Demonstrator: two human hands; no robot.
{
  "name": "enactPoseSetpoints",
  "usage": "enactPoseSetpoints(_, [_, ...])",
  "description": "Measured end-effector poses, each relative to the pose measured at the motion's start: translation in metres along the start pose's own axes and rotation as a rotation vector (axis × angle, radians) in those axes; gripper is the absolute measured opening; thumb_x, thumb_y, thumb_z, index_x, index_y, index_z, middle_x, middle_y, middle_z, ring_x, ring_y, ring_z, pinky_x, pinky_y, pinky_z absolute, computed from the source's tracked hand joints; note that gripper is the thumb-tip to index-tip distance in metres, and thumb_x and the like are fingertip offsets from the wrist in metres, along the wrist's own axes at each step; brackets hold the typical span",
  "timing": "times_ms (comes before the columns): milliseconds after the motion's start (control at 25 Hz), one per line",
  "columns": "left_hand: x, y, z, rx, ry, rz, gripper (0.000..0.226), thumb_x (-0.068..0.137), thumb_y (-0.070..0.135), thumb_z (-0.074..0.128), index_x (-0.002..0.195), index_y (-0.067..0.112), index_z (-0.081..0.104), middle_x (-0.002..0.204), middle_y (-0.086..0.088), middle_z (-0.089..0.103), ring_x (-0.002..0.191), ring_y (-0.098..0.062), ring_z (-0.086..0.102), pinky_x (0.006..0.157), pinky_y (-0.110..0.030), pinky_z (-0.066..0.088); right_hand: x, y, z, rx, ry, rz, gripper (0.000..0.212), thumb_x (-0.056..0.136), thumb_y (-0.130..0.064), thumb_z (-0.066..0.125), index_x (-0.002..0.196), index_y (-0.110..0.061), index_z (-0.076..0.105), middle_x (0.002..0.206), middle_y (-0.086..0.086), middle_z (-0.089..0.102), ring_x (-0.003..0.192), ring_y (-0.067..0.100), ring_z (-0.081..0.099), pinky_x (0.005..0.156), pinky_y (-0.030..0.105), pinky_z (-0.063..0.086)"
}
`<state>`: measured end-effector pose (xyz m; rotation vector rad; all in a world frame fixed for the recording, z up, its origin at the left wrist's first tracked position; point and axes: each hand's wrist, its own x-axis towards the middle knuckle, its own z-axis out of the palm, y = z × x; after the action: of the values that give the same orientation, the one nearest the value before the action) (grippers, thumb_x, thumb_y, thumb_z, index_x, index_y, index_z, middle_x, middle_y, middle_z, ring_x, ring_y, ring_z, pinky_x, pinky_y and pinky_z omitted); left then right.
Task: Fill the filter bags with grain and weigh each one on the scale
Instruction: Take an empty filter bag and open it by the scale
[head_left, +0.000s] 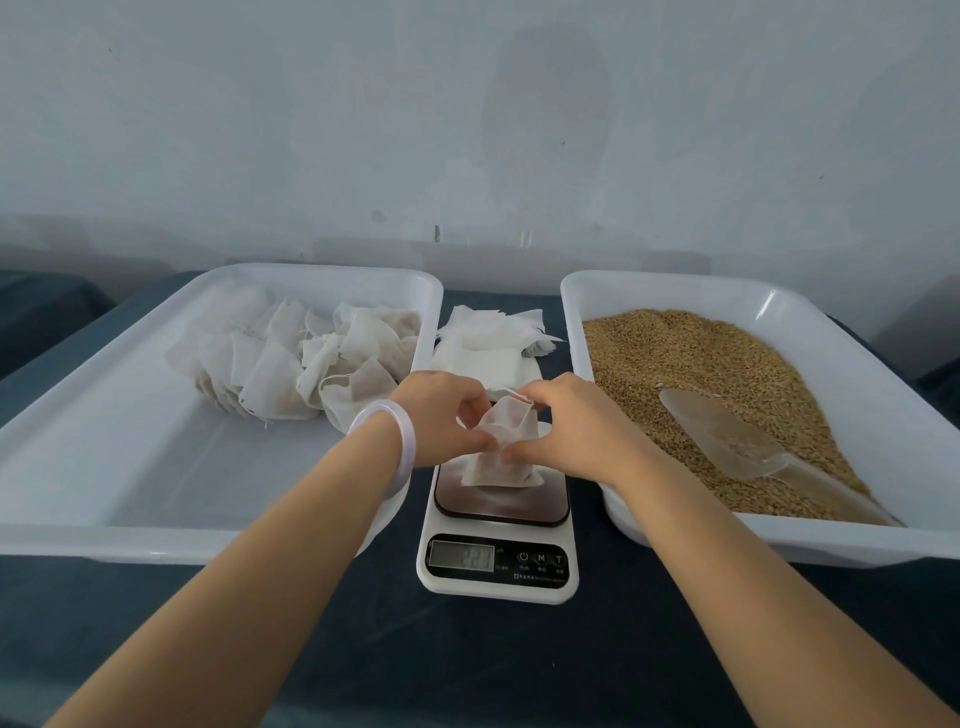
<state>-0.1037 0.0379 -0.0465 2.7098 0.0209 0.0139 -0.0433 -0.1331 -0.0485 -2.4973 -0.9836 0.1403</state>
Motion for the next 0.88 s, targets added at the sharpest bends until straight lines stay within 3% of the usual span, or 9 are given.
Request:
enactPoseSetpoints(640, [-0.0009, 0.0006, -0.0006, 0.003, 0.004, 0.013, 0.014, 0.078, 0.037, 0.071, 0.085, 0.03, 0.06, 0.085, 0.014, 0.065, 0.083, -0.006, 0.057, 0.08, -0.021, 0.043, 0.0001, 0.0016, 0.0011, 0.027, 0.019, -0.03, 0.05, 0.062, -0.051, 0.079, 0.107, -0.033, 0.065, 0.097, -0.002, 0.057, 0.088, 0.016, 0.056, 0.073, 0.031, 0.048])
enactPoseSetpoints(880, [-0.0015, 0.0011, -0.0003, 0.008, 0.014, 0.017, 0.015, 0.078, 0.04, 0.07, 0.083, 0.033, 0.058, 0.084, 0.017, 0.061, 0.083, -0.004, 0.052, 0.078, -0.02, 0.035, -0.0007, 0.0024, 0.0021, 0.016, 0.025, -0.027, 0.057, 0.06, -0.054, 0.078, 0.111, -0.034, 0.063, 0.098, -0.002, 0.056, 0.088, 0.016, 0.056, 0.071, 0.03, 0.048])
